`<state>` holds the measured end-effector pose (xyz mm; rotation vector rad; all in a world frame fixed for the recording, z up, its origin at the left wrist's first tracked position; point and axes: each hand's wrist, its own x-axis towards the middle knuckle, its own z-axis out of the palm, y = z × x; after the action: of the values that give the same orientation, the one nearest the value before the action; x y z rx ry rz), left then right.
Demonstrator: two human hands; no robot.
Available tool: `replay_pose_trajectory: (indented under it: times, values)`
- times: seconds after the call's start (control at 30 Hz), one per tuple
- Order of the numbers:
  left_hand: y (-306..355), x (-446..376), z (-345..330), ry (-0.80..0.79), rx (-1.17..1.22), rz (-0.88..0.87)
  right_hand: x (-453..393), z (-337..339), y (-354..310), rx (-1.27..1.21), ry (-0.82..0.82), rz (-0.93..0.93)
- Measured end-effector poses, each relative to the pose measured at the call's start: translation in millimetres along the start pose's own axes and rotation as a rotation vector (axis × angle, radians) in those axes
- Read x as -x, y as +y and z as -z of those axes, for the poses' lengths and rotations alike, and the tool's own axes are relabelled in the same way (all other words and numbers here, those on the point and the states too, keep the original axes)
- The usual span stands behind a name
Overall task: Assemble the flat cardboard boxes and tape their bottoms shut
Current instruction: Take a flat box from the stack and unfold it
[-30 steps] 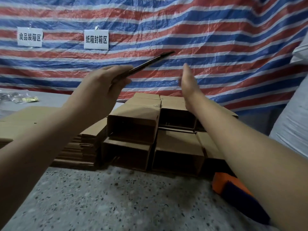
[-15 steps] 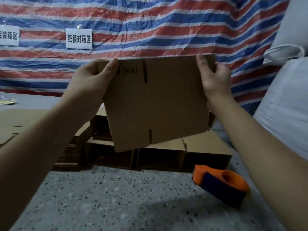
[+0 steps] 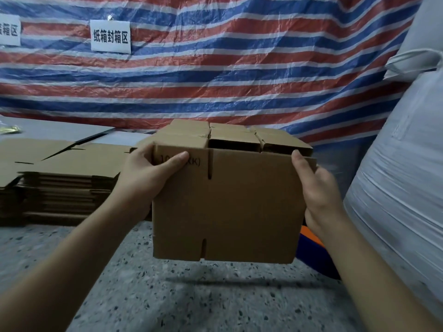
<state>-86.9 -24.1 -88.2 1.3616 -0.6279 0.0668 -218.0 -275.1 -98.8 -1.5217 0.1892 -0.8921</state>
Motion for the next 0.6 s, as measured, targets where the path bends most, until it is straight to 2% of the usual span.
replay_pose_trajectory:
  times: [0.13,0.33,0.47,0.6]
  values:
    - [-26.3,12.3,5.6,0.02,-0.056,0.033,9.4,-2.1,20.8,0.0,0.036,-0.022]
    - [-41.1,21.7,5.7,-0.011,-0.093,0.031,12.8,6.2,42.1,-0.066,-0.02,-0.063]
    - [-37.7,19.1,5.0,0.057,-0.208,0.021,6.5,9.9,40.4,-0.108,-0.099,-0.084]
    - [-35.6,19.7,1.0,0.125,-0.132,0.04,6.3,2.4,38.6,-0.112,-0.072,-0.097]
